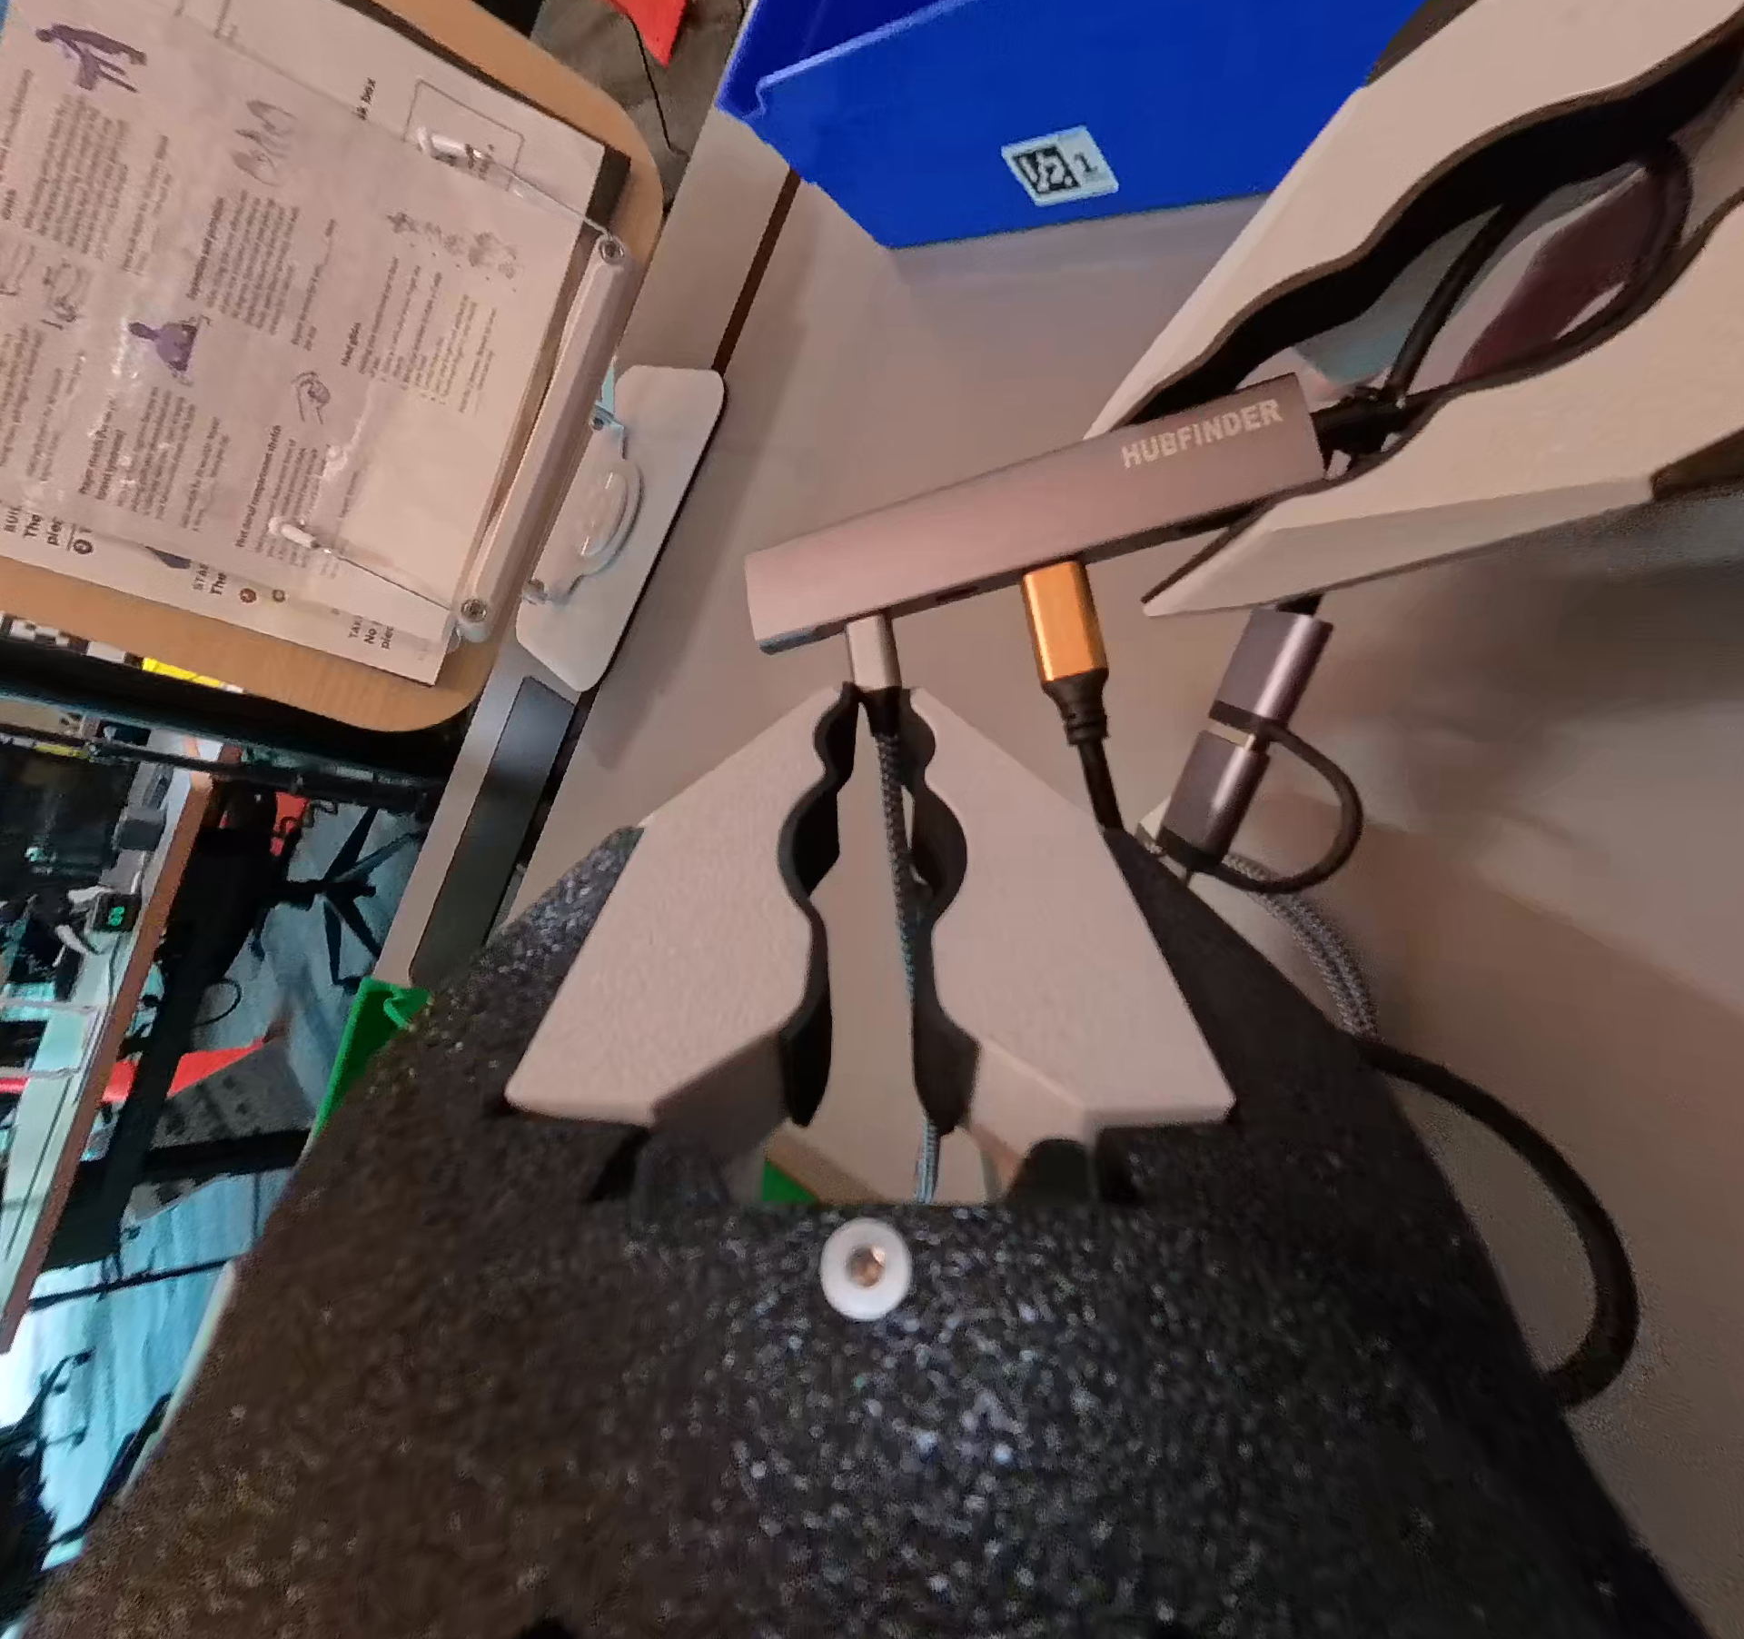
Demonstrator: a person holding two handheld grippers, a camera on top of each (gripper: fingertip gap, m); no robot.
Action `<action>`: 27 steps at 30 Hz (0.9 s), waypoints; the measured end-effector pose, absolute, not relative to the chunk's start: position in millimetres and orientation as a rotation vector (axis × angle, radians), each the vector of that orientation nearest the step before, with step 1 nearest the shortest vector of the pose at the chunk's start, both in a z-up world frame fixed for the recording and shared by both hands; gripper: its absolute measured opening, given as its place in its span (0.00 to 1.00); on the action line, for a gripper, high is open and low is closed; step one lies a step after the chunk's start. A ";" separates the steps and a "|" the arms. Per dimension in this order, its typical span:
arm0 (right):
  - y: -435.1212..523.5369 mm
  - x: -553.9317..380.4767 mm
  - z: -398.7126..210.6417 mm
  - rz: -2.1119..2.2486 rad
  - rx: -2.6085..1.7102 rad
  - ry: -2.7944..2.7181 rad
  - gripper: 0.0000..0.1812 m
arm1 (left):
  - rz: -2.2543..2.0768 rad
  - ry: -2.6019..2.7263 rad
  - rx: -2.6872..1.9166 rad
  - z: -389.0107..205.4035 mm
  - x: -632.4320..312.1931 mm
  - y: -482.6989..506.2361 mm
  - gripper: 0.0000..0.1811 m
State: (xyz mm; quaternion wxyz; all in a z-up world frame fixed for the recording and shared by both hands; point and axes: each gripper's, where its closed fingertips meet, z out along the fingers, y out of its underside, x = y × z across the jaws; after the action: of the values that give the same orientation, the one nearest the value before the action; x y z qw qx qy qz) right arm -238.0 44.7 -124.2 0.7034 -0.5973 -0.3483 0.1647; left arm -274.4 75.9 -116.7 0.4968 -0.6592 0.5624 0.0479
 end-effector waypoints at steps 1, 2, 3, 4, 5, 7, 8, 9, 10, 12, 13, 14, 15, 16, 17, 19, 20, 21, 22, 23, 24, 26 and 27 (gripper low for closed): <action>44.1 -237.8 -122.7 0.375 -1.320 -0.772 0.15 | 0.095 1.350 -1.567 -114.4 -273.9 74.4 0.03; 43.9 -236.8 -120.6 0.363 -1.304 -0.772 0.14 | 0.073 1.328 -1.525 -110.1 -272.9 72.1 0.04; 42.4 -235.6 -115.5 0.331 -1.263 -0.774 0.14 | 0.046 1.306 -1.484 -105.5 -272.5 68.7 0.04; 39.7 -235.3 -110.2 0.292 -1.212 -0.787 0.14 | 0.016 1.295 -1.455 -101.9 -272.9 63.8 0.04; 37.0 -235.7 -106.6 0.258 -1.170 -0.807 0.14 | -0.016 1.282 -1.431 -97.5 -274.2 58.2 0.05; 35.3 -235.9 -104.6 0.206 -1.140 -0.825 0.14 | -0.064 1.205 -1.398 -82.4 -283.4 50.6 0.13; 35.8 -234.7 -103.7 0.181 -1.133 -0.824 0.14 | -0.096 1.167 -1.388 -74.5 -289.8 46.3 0.17; 35.6 -232.8 -101.2 0.157 -1.116 -0.819 0.14 | -0.136 1.125 -1.380 -66.5 -297.2 42.2 0.20; 35.0 -231.3 -99.3 0.150 -1.104 -0.814 0.14 | -0.175 1.069 -1.385 -59.1 -306.8 40.1 0.22; 34.3 -230.9 -98.1 0.172 -1.099 -0.807 0.14 | -0.248 0.943 -1.434 -53.2 -329.4 41.6 0.24; 33.7 -231.0 -97.1 0.170 -1.093 -0.807 0.13 | -0.284 0.884 -1.467 -54.8 -340.5 43.9 0.25; 32.6 -231.3 -95.5 0.169 -1.083 -0.807 0.13 | -0.312 0.822 -1.501 -59.0 -351.4 47.4 0.25; 31.7 -231.2 -92.8 0.164 -1.072 -0.803 0.13 | -0.333 0.767 -1.527 -64.7 -360.9 50.9 0.25; 31.2 -230.7 -89.4 0.155 -1.064 -0.800 0.13 | -0.349 0.718 -1.542 -70.7 -368.9 54.4 0.25; 30.8 -230.2 -85.1 0.144 -1.056 -0.800 0.13 | -0.364 0.677 -1.553 -76.9 -374.7 57.3 0.25; 31.6 -226.2 -72.5 0.105 -1.042 -0.789 0.13 | -0.400 0.636 -1.565 -87.8 -379.4 61.1 0.25; 32.5 -223.0 -63.6 0.088 -1.039 -0.780 0.13 | -0.396 0.630 -1.568 -91.6 -380.6 64.0 0.25; 33.2 -218.4 -51.3 0.073 -1.032 -0.764 0.13 | -0.381 0.647 -1.580 -95.6 -380.7 66.0 0.25; 33.9 -212.0 -35.3 0.054 -1.020 -0.736 0.13 | -0.362 0.666 -1.593 -98.6 -380.7 67.2 0.26; 35.2 -204.8 -17.5 0.039 -1.013 -0.710 0.13 | -0.349 0.673 -1.598 -100.2 -380.5 68.0 0.27; 37.0 -198.2 0.3 0.029 -1.012 -0.700 0.13 | -0.350 0.685 -1.596 -101.7 -378.6 67.7 0.27; 41.7 -183.2 39.7 0.000 -1.000 -0.679 0.13 | -0.371 0.711 -1.600 -107.5 -373.7 66.4 0.27; 44.2 -175.5 60.5 -0.020 -0.987 -0.671 0.13 | -0.374 0.722 -1.613 -111.9 -372.8 66.5 0.27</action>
State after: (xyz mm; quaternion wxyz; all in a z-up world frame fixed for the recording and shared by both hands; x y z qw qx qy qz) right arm -175.5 44.2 60.5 0.8271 -0.4646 -0.3160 -0.0094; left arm -372.8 66.5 -111.9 0.6193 -0.7011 0.3139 -0.1626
